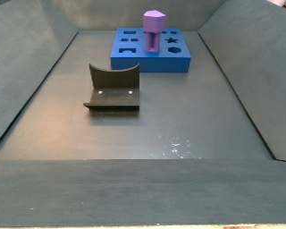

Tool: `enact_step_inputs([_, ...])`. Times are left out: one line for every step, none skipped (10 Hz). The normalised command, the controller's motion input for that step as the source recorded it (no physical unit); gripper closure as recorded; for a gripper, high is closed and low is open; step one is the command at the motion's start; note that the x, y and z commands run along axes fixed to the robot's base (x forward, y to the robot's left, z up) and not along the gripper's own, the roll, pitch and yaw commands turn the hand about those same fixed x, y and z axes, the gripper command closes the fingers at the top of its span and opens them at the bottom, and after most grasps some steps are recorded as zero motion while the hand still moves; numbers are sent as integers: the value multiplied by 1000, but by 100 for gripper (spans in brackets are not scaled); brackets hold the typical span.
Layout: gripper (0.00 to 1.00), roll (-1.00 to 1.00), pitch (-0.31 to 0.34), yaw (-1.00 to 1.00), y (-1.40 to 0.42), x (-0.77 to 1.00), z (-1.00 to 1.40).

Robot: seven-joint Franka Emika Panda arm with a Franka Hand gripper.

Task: Pick up the round object. Move to above the board. Insert the round object.
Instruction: Insert the round object.

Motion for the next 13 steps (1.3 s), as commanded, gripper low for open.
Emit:
enact_step_inputs([100,-23,0,0,0,0,-3])
enact_step_inputs([100,0,0,0,14,0,-83])
enact_step_inputs([100,80,-149,20,0,49,-914])
enact_step_inputs([100,123,-11,0,-29,263,-1000])
enact_step_inputs([100,11,-11,0,-157,271,-1000])
enact_step_inputs([100,0,-3,0,-166,340,-1000])
enact_step_inputs([100,0,0,0,-57,351,-1000])
enact_step_inputs([100,46,0,0,0,226,-1000])
enact_step_inputs([100,154,-71,0,34,0,-1000])
enact_step_inputs([100,329,-186,0,46,-77,-940])
enact_step_inputs([100,431,-223,0,43,-134,-849])
enact_step_inputs([100,397,-180,0,14,-49,-897])
enact_step_inputs([100,306,-117,0,14,0,-997])
